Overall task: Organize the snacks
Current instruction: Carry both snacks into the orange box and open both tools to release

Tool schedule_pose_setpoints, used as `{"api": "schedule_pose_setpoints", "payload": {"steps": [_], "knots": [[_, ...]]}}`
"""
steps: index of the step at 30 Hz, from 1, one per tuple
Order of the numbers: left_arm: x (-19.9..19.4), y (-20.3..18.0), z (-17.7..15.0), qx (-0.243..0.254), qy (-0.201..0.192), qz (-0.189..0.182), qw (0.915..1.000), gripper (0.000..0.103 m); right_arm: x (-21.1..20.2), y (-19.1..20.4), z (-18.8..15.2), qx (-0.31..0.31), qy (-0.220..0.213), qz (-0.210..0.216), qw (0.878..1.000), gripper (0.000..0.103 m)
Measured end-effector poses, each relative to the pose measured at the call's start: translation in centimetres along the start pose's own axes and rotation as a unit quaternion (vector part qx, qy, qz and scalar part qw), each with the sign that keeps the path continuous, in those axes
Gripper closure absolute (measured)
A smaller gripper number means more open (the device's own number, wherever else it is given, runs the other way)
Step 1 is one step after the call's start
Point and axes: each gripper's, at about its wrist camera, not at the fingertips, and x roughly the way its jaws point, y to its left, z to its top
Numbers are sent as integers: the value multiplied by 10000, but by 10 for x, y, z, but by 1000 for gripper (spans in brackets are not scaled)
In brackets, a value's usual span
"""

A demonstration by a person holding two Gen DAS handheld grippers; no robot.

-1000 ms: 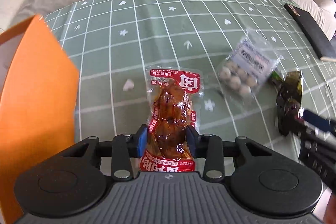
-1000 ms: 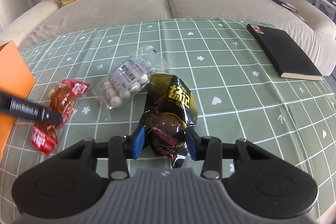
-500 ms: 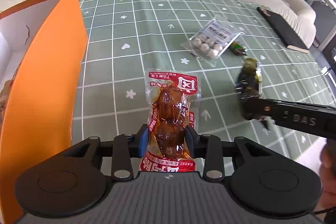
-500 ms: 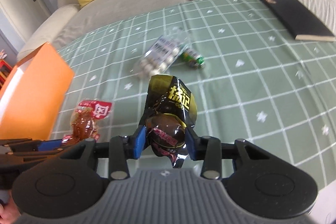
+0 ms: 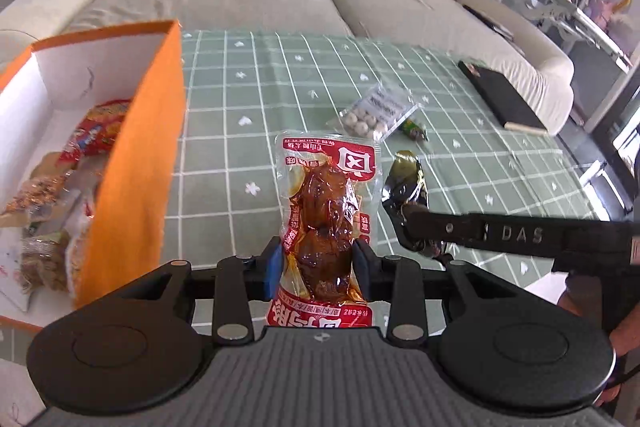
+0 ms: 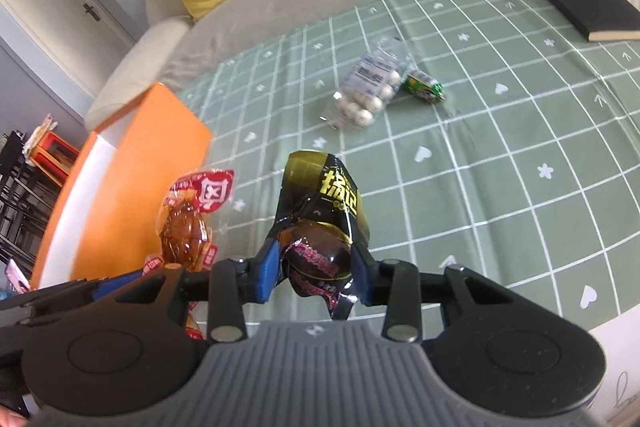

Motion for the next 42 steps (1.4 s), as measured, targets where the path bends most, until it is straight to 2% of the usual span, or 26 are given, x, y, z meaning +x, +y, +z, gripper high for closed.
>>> {"api": "schedule_pose_setpoints", "payload": {"steps": [6, 13, 17, 23, 28, 33, 42], "knots": [[-17, 11, 9, -237, -170, 9, 9996, 62, -15, 20, 1, -144, -253, 39, 9996, 68], [-35, 32, 20, -577, -423, 50, 9974, 62, -26, 50, 16, -149, -542, 362, 9978, 69], [-53, 50, 27, -800, -713, 77, 9942, 62, -26, 73, 29, -149, -602, 598, 9963, 69], [-81, 89, 42, -1061, -1094, 463, 9872, 62, -22, 127, 50, -530, -783, 972, 9908, 69], [-85, 128, 54, -1123, -1015, 879, 9846, 62, -1, 175, 64, -887, -671, 1236, 9861, 70], [-73, 162, 63, -1137, -846, 1086, 9839, 62, 29, 217, 69, -1400, -436, 1288, 9808, 70], [-32, 202, 72, -956, -361, 1196, 9876, 62, 90, 257, 71, -2402, -55, 597, 9689, 71]]}}
